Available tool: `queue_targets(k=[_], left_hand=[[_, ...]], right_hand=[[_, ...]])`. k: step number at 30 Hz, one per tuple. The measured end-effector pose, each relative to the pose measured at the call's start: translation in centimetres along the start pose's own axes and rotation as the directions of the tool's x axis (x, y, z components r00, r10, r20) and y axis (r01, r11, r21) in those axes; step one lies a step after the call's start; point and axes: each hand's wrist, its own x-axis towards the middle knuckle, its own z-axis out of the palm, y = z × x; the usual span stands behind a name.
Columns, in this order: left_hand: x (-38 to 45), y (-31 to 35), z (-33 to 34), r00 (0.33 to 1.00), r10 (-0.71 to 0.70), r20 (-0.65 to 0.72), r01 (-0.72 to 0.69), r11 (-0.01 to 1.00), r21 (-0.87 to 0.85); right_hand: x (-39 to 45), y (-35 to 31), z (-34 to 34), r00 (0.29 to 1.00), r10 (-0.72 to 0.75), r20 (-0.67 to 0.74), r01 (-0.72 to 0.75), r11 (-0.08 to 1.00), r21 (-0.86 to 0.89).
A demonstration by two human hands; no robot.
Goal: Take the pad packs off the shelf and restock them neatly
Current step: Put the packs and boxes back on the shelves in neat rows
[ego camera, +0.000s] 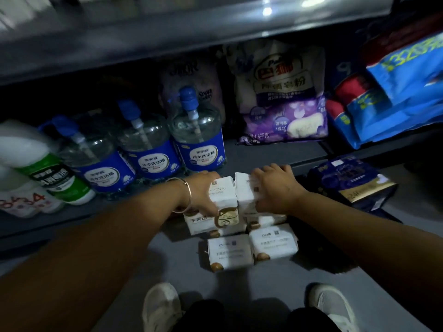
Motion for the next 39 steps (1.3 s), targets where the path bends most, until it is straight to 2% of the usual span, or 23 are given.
queue_targets(k=[3,9,16,20,29,35,39], left_hand=[[-3.2,1.1,-4.3,1.000,0.010,0.018,-0.008,0.997,-0.075],[-10.2,4.6,-13.4,0.988,0.108,-0.110,-0.103,0.993,0.049],[-16.9,6.2,-23.7,0.930,0.163,-0.331,-0.152,0.987,0.060],[-19.1,5.5,-29.1,0.875,0.153,-0.460,-0.118,0.988,0.103],[-15.8,0.5,-35.6,0.826,0.060,-0.560,0.025,0.989,0.143],[-11.4,-2.2,-38.1,0.827,-0.012,-0.563,0.142,0.972,0.188],[-8.2,-3.4,-39.6,0.820,-0.070,-0.568,0.168,0.978,0.123]], right_hand=[[-1.1,-0.8,-5.0,0.999,-0.016,-0.052,0.018,0.999,0.035],[-3.4,-2.6,-16.4,0.984,-0.059,-0.168,0.062,0.998,0.013],[-4.8,-4.8,-29.4,0.943,-0.094,-0.318,0.117,0.992,0.055],[-3.1,-5.5,-34.5,0.894,-0.095,-0.437,0.139,0.988,0.070],[5.8,-6.6,-37.7,0.858,-0.056,-0.511,0.077,0.997,0.020],[11.4,-6.1,-38.1,0.881,-0.077,-0.467,0.090,0.996,0.007],[14.4,-5.3,-38.5,0.897,-0.072,-0.437,0.088,0.996,0.017]])
